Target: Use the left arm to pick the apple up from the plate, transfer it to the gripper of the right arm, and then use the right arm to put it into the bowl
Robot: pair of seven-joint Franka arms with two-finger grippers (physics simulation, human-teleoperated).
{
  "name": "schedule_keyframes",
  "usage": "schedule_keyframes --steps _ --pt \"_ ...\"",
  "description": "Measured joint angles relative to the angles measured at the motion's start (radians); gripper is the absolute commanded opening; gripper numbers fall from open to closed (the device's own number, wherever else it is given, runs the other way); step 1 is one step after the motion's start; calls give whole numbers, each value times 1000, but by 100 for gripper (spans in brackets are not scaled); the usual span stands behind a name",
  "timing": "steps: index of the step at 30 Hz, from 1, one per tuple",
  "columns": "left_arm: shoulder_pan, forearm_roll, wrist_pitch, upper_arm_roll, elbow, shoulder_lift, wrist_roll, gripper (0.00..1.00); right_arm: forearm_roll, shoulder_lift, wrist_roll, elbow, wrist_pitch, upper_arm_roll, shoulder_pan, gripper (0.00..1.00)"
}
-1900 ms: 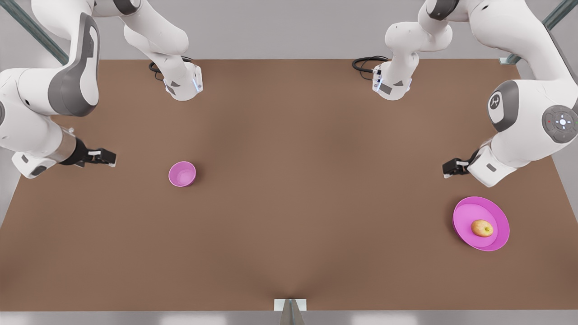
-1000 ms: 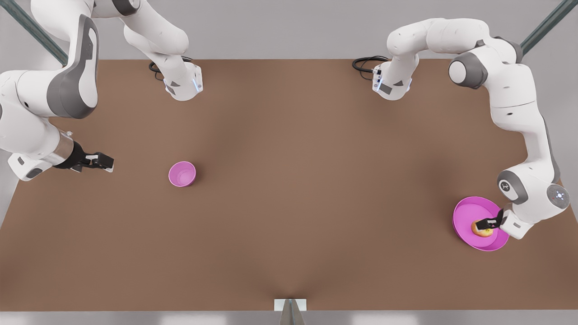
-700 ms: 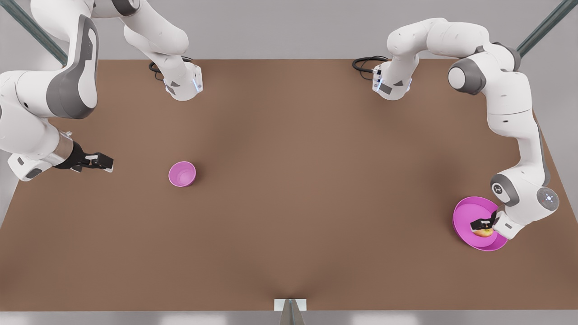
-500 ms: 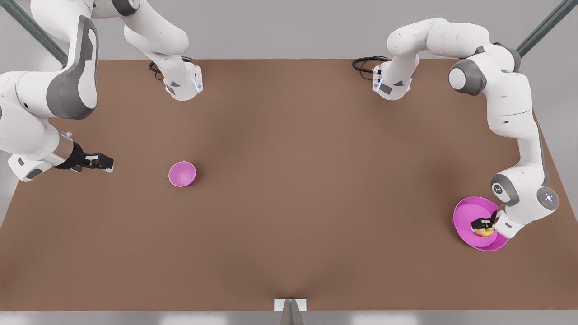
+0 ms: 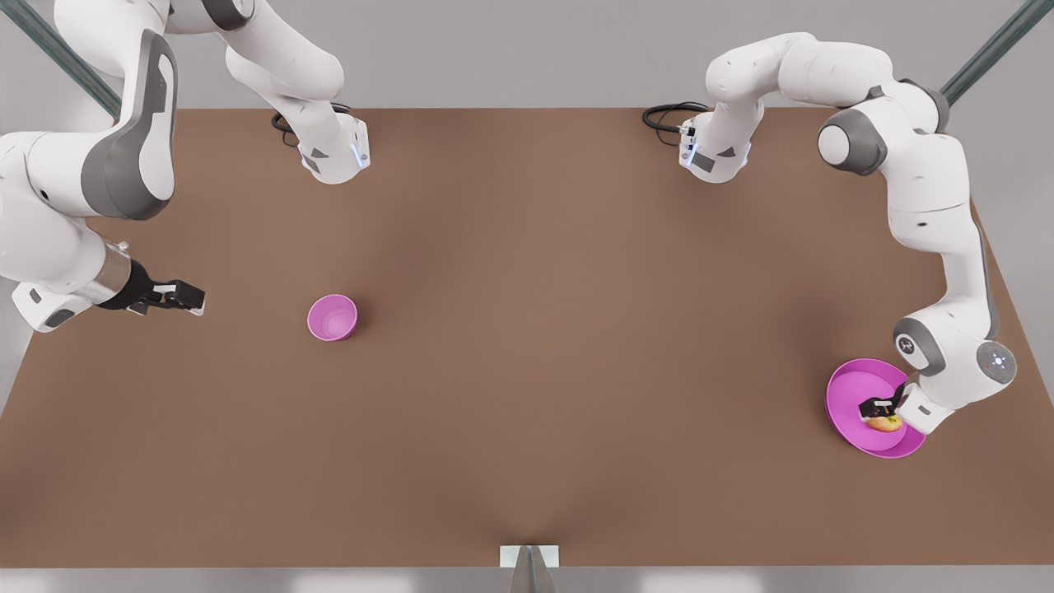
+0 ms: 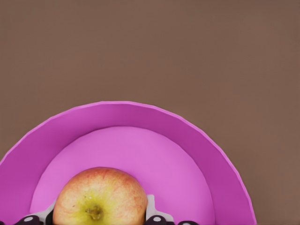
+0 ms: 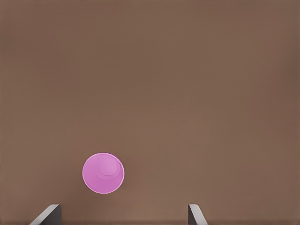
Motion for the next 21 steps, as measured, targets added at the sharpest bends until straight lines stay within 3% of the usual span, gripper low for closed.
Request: schedule_keyframes --steps 7,11,16,21 --pt "1 12 1 -1 2 -8 6 80 0 0 0 0 0 1 0 100" --pt "-18 29 -12 -6 2 -85 6 78 0 0 -1 0 0 1 0 100" --pt "-249 30 -82 -57 -1 -214 -28 78 10 -1 0 1 -4 10 4 100" --pt "-465 -14 -158 -154 -2 -259 -117 77 186 -2 4 2 -40 1 -1 100"
